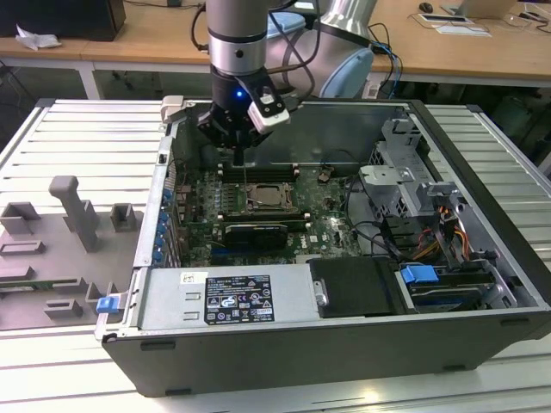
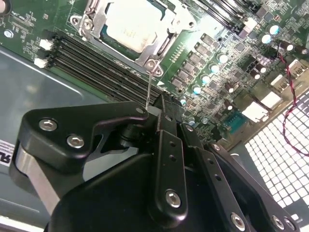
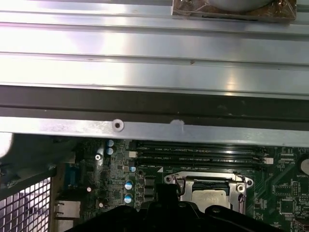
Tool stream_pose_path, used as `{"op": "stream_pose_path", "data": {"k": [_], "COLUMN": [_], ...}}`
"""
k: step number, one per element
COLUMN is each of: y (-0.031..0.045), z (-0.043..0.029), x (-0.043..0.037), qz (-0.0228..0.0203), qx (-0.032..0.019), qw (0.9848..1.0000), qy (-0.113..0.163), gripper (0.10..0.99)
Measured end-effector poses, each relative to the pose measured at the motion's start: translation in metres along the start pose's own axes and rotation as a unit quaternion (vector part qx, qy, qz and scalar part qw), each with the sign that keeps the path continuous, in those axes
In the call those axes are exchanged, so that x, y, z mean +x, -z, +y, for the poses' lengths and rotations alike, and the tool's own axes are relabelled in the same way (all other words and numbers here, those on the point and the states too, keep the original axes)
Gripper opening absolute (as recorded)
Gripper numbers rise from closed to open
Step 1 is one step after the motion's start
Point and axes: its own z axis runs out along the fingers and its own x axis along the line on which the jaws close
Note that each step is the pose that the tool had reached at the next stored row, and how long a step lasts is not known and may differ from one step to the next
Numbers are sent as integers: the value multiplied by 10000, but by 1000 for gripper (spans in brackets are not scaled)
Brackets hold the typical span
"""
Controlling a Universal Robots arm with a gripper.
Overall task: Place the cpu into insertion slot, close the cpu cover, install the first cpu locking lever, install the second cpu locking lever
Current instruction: 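Install the first cpu locking lever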
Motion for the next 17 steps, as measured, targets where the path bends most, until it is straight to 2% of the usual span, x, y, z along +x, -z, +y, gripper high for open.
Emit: {"op": "stream_pose_path", "data": {"k": [11, 15, 16, 17], "y": [-13, -18, -20, -24], "z": [-8, -10, -10, -10], "x": [-183, -225, -226, -226], "qz": [0, 0, 0, -2], "qx": [9, 9, -11, -80], "qw": [10000, 10000, 10000, 10000], "qy": [1, 8, 20, 26], "gripper": [106, 106, 106, 106]}}
